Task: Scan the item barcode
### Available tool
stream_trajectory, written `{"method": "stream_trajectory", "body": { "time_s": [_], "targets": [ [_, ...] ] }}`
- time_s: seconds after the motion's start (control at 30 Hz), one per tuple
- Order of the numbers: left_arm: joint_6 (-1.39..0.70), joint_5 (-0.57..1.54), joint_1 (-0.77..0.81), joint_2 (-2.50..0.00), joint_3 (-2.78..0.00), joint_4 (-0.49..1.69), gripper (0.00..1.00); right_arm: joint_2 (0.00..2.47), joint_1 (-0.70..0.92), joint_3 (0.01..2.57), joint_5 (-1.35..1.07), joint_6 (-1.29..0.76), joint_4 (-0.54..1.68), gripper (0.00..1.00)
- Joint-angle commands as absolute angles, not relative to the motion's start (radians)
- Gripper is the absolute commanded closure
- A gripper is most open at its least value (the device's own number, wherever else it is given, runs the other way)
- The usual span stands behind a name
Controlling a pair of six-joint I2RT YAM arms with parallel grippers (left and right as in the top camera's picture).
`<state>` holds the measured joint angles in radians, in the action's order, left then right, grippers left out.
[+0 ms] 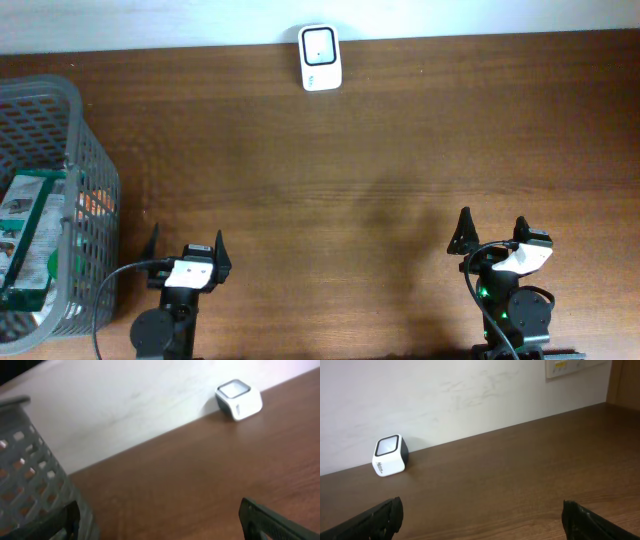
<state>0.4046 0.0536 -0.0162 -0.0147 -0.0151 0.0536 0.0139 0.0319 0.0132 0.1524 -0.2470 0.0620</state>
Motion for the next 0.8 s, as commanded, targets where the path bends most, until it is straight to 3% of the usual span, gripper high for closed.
{"method": "stream_trajectory", "body": {
  "time_s": [0.0, 0.2, 0.43, 0.77],
  "targets": [
    [0.394, 0.143, -0.018, -0.006, -0.022, 0.035, 0.01, 0.004, 0.033, 0.006, 0.146, -0.243, 0.067, 0.02],
    [0.326, 0.150, -0.018, -0.061, -0.134, 0.039, 0.01, 0.004, 0.033, 0.006, 0.146, -0.243, 0.067, 0.02],
    [0.326, 0.229, -0.018, -0.357, -0.461, 0.109, 0.01, 0.004, 0.033, 0.006, 0.146, -0.243, 0.067, 0.02],
    [0.326, 0.297, -0.018, -0.895, -1.097, 0.537, 0.01, 0.004, 0.033, 0.006, 0.146, -0.243, 0.067, 0.02]
  ]
}}
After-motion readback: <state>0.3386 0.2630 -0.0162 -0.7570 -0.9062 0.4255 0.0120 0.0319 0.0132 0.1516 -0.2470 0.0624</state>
